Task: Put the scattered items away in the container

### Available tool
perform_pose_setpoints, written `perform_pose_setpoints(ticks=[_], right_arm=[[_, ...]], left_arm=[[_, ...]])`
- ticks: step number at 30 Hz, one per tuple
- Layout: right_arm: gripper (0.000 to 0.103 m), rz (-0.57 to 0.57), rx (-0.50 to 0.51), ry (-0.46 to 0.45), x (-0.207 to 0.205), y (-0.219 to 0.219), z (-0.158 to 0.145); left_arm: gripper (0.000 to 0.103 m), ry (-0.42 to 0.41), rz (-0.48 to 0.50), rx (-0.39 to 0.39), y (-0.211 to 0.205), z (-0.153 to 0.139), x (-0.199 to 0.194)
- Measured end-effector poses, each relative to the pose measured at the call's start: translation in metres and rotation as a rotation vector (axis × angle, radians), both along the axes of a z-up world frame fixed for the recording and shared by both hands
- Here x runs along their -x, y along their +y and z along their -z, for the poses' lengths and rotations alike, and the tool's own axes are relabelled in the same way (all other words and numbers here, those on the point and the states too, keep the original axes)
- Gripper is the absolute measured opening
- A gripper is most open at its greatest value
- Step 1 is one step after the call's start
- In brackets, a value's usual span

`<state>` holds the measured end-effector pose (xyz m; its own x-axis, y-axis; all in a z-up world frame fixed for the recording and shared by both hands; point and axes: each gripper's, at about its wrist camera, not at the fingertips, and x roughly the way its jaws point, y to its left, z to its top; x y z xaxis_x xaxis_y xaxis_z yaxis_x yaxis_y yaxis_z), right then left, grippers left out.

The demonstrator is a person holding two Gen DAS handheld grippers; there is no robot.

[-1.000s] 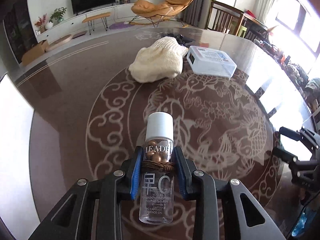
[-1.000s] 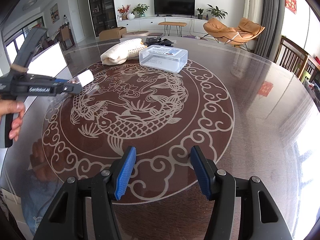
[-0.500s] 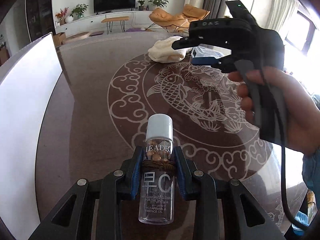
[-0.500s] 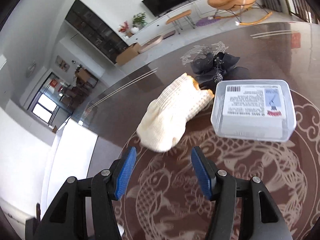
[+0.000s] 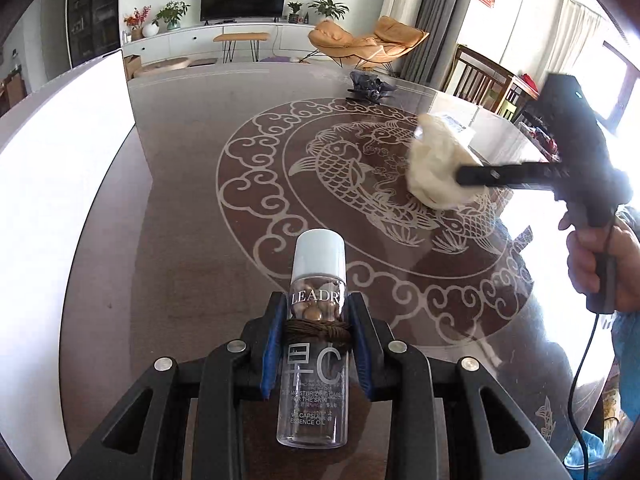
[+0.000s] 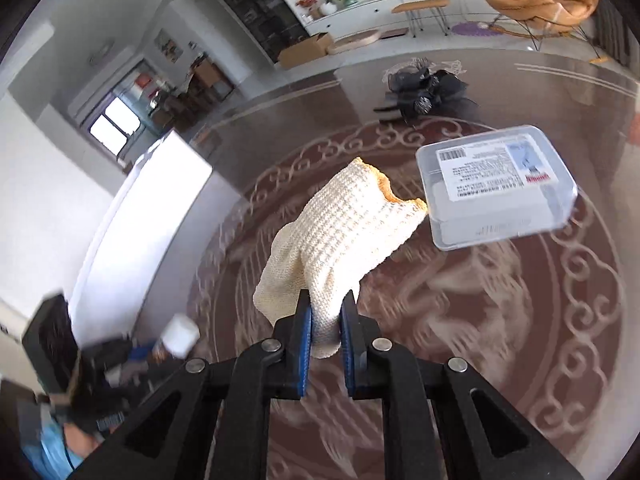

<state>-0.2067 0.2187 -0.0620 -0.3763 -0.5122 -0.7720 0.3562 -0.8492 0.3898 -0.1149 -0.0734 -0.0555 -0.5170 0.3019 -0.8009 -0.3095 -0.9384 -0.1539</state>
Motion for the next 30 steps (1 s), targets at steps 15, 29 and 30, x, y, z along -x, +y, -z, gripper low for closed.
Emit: perform_pose_setpoints(ticks=[15, 29, 30], right_arm=[[0.058, 0.263, -0.270, 0.170, -0.127, 0.033, -0.002], [0.060, 0.284, -0.369, 0.192, -0.134, 0.029, 0.006], [0.060, 0.284, -0.368, 0.192, -0.133, 0.030, 0.006]], left_arm=[[0.080, 0.052, -0.060, 0.069, 0.028, 0.009, -0.003], [0.094, 0.042, -0.073, 0.101, 0.031, 0.010, -0.005], [0.095, 0.042, -0.075, 0.099, 0.030, 0.010, -0.005]])
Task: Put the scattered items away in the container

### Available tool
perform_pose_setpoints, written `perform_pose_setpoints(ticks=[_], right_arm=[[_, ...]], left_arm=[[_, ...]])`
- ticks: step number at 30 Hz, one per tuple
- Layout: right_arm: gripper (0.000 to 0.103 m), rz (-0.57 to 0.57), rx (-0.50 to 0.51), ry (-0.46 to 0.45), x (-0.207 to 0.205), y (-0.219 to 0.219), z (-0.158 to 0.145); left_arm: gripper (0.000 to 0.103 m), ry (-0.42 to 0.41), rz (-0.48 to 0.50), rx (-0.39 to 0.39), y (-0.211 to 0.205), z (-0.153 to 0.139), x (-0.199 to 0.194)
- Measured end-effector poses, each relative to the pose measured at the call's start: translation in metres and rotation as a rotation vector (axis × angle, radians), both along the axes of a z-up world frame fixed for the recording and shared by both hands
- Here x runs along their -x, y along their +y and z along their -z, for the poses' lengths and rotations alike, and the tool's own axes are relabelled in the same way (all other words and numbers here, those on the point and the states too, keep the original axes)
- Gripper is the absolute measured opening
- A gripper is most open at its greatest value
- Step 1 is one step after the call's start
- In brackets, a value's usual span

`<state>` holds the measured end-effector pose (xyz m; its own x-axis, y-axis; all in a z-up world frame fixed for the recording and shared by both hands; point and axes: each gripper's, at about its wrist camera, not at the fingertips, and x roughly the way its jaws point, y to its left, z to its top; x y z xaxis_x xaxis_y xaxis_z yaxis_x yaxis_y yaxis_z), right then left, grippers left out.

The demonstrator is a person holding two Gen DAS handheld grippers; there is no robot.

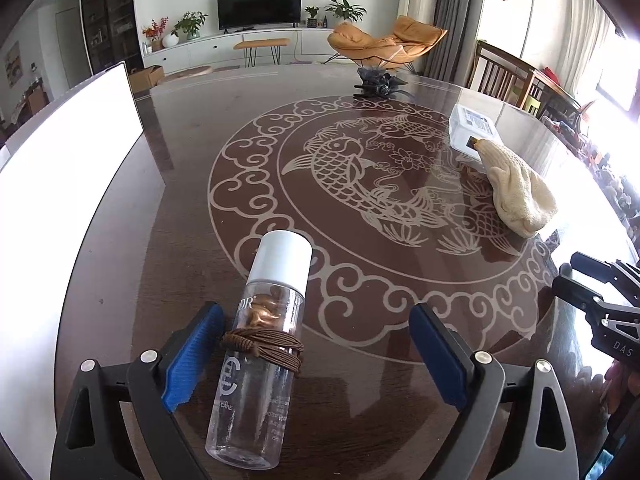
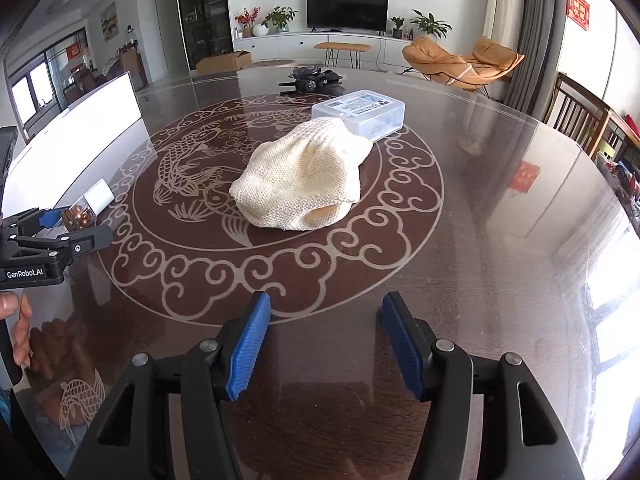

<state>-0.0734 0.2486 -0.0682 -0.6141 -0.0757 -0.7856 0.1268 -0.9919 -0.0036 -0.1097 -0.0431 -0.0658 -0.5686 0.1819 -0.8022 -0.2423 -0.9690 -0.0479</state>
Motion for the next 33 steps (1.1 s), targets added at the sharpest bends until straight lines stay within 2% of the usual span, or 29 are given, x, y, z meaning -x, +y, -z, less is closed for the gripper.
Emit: perform_pose_setpoints(ticks=[5, 10, 33], right_arm=[[0.060, 0.000, 0.002, -0.001, 0.0003, 0.0008, -0.0003], [0.060, 0.000, 0.001, -0.001, 0.0004, 0.0005, -0.0003], [0.061, 0.001, 0.002, -0.002, 0.0002, 0.0005, -0.0006]], left_arm=[[0.096, -0.001, -0.002, 0.014, 0.0012, 0.0004, -0.0004], [0.102, -0.013, 0.014, 0.059, 0.0085, 0.0030, 0.0004], [0.103, -0.017, 0.010, 0.059, 0.0076, 0.0038, 0.0002]])
